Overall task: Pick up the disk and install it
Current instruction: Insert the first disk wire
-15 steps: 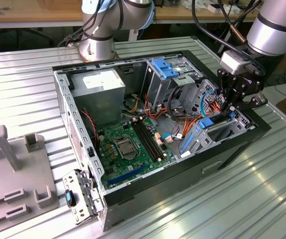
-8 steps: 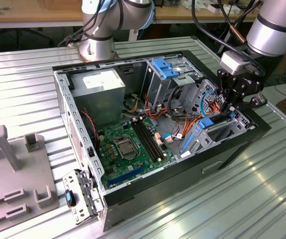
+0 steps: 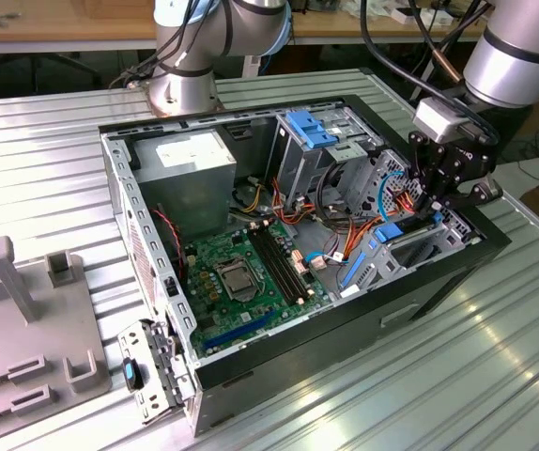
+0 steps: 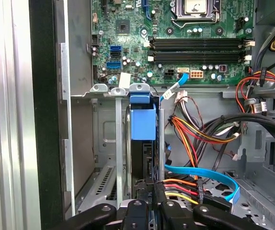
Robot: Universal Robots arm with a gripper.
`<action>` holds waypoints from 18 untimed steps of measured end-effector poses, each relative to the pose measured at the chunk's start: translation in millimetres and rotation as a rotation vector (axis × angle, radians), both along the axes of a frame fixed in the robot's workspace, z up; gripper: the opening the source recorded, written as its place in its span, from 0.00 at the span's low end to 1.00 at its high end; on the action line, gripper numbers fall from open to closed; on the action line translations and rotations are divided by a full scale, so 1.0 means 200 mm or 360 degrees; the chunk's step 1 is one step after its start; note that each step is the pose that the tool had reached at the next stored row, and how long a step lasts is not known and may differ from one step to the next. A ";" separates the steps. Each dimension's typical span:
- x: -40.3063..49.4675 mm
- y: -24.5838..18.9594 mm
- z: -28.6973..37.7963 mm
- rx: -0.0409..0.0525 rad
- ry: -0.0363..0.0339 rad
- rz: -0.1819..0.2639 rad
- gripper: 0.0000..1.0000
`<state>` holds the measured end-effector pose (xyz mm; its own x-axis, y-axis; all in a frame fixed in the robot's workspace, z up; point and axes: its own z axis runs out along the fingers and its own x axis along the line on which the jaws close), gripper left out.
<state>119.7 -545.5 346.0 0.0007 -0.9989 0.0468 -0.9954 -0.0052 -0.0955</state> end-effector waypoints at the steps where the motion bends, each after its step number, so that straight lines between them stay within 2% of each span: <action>1: 0.000 0.000 0.000 0.0000 0.0000 0.0000 0.17; 16: 0.000 -0.001 -0.012 0.0008 0.0000 0.0000 0.17; 18: 0.000 -0.002 -0.010 0.0013 0.0000 0.0000 0.17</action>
